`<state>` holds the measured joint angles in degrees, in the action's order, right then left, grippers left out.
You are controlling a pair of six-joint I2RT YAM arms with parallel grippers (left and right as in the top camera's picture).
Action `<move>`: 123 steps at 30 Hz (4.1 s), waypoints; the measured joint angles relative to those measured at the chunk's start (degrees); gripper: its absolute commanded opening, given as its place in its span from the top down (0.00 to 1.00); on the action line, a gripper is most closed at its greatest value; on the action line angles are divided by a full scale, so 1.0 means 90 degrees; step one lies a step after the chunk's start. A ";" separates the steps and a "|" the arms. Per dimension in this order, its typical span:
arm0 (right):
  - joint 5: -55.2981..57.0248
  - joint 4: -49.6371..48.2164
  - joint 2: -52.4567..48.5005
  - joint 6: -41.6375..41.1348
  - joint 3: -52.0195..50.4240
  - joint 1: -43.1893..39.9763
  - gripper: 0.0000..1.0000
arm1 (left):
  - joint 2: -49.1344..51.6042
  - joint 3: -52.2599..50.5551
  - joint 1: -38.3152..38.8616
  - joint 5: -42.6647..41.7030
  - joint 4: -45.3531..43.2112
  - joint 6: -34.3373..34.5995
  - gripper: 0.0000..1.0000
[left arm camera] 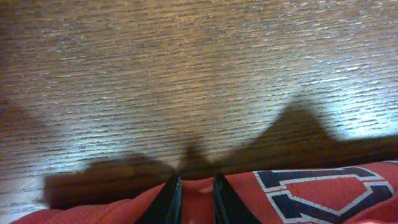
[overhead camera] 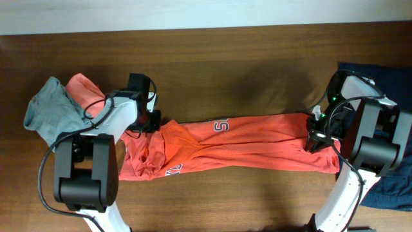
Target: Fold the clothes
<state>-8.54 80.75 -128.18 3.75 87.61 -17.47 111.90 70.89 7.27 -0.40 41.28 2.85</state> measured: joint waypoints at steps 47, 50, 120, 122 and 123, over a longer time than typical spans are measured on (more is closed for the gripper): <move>0.0063 0.0049 0.0015 -0.0180 0.0656 0.0444 0.73 | -0.1338 -0.1778 -0.1304 -0.1001 -0.0559 0.0197 0.80; 0.0063 0.0386 0.0041 -0.0114 0.1501 0.0478 0.67 | -0.1338 -0.1778 -0.1304 -0.0976 -0.0551 0.0197 0.76; 0.0041 0.0010 0.1426 -0.0464 0.1319 0.2509 0.96 | -0.1707 -0.0719 -0.1360 -0.1127 0.1044 0.0248 0.66; 0.0119 -0.0197 0.1421 -0.0697 0.1319 0.2982 0.94 | -0.1707 -0.0719 -0.1360 -0.1127 0.1083 0.0248 0.66; 0.0158 -0.0243 0.1416 -0.0767 0.1319 0.3126 0.93 | -0.1707 -0.0719 -0.1360 -0.1127 0.1088 0.0248 0.66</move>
<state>-7.11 78.56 -115.44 -3.16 99.48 10.66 96.53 64.42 -4.97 -10.55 51.07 5.08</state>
